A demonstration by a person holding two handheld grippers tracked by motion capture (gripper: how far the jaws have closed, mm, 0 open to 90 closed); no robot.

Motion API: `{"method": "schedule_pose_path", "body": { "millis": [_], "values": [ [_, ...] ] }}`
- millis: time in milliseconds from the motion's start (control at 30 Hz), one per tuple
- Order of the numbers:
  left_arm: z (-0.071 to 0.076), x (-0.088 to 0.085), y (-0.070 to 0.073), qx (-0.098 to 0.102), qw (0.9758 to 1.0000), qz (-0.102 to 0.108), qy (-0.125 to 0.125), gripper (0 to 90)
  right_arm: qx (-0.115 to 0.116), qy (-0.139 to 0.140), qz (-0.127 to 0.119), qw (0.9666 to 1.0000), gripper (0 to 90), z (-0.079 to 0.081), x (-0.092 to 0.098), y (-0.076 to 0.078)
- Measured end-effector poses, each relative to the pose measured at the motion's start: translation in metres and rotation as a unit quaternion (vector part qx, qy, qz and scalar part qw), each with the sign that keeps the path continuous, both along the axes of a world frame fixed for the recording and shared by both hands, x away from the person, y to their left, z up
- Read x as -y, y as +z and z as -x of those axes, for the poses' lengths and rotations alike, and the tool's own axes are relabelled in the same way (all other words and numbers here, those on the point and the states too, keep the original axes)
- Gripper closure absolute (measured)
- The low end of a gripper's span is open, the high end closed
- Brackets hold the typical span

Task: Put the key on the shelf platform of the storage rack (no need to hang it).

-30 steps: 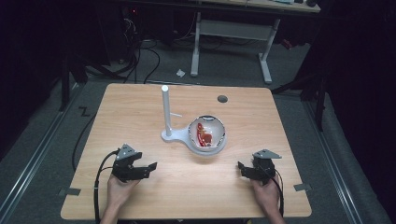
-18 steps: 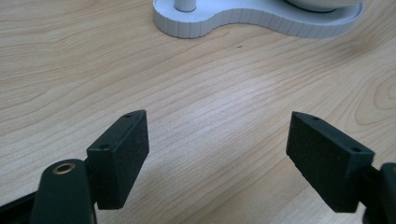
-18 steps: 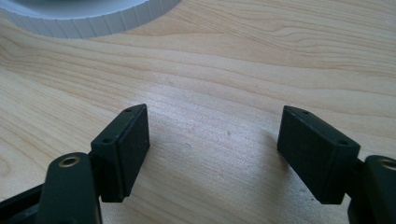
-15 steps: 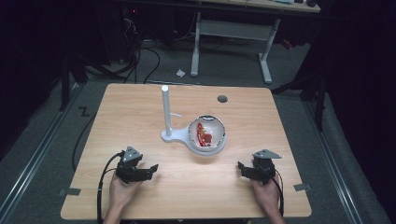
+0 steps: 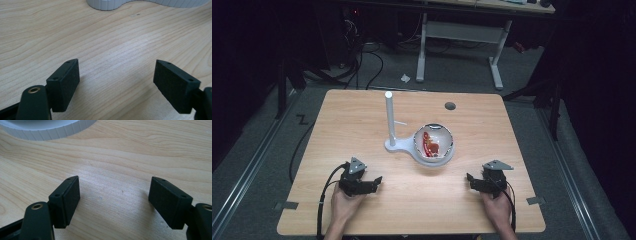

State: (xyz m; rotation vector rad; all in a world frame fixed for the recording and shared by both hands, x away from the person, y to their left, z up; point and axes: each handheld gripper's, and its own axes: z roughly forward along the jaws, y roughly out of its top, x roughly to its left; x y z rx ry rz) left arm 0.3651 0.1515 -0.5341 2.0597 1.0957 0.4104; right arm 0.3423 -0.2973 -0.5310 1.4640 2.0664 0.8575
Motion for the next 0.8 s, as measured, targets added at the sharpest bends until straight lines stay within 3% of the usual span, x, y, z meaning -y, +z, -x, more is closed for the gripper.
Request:
{"method": "schedule_pose_path", "body": {
  "millis": [300, 600, 800],
  "values": [
    [-0.0021, 0.0017, -0.0019, 0.002, 1.0, -0.002, 0.006, 21.8, 0.0, 0.0, 0.0, 1.0, 25.4, -0.0001, 0.0, 0.0],
    [-0.0016, 0.0043, -0.0021, 0.009, 0.9997, -0.023, 0.008, 21.8, 0.0, 0.0, 0.0, 1.0, 25.4, 0.0, 0.0, 0.0],
    [-0.002, 0.0045, -0.0024, 0.009, 0.9996, -0.025, 0.011, 20.5, 0.0, 0.0, 0.0, 1.0, 25.4, 0.0, 0.0, 0.0]
  ]
}}
